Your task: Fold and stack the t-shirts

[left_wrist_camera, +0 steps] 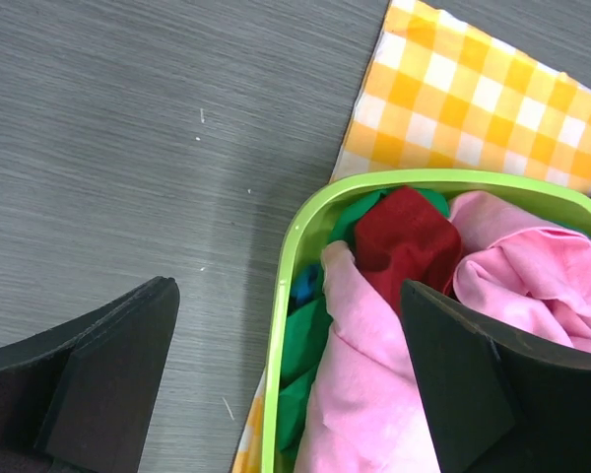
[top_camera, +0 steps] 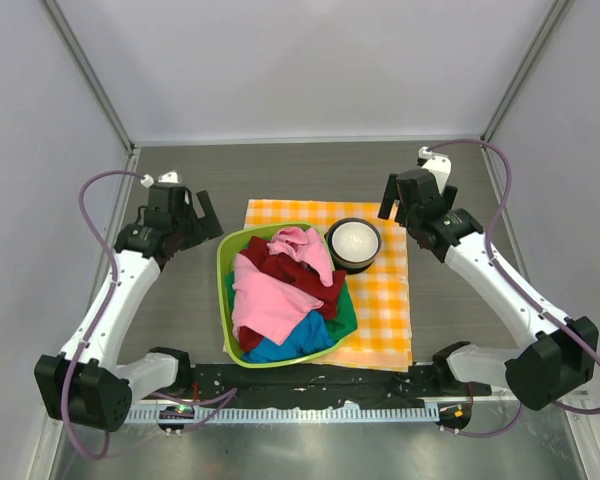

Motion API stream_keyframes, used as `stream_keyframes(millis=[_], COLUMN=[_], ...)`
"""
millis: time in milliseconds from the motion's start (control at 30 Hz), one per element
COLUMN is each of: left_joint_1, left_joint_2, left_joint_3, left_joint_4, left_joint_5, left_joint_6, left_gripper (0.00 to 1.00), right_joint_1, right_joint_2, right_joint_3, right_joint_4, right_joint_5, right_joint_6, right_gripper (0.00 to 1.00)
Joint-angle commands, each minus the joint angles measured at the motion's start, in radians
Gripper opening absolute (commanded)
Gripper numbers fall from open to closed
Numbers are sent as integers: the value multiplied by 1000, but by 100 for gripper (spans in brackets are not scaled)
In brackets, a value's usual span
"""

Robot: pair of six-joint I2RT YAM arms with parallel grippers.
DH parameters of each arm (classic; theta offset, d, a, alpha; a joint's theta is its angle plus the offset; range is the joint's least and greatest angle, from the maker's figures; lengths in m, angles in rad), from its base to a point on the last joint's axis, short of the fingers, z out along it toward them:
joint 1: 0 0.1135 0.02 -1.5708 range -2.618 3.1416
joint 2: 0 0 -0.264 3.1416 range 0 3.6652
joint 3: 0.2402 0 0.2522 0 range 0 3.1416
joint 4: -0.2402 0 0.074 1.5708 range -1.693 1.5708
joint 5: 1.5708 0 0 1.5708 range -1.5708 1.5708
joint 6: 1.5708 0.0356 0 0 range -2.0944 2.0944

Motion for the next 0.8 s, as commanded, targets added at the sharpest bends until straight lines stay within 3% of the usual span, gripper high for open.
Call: stream_keyframes(millis=[0,433,600,767], left_joint_1=[-5,-3,-3,-3], left_joint_2=[-91,109,132,210], left_joint_3=[-23,-46,-96,-90], left_joint_4=[85,-65,-48,-32], left_joint_5=[10,9,-11,59], left_joint_6=[23,-15,-32,-21], left_gripper=[100,100,98,89], right_joint_1=[2,1,1,1], right_joint_2=[-48,-48,-40,-36], right_joint_3=[35,21,0,-20], right_joint_4=[15,9,18,27], right_joint_5=[83,43,32,15], right_joint_6=[-3,39,48,57], right_gripper=[100,100,100,100])
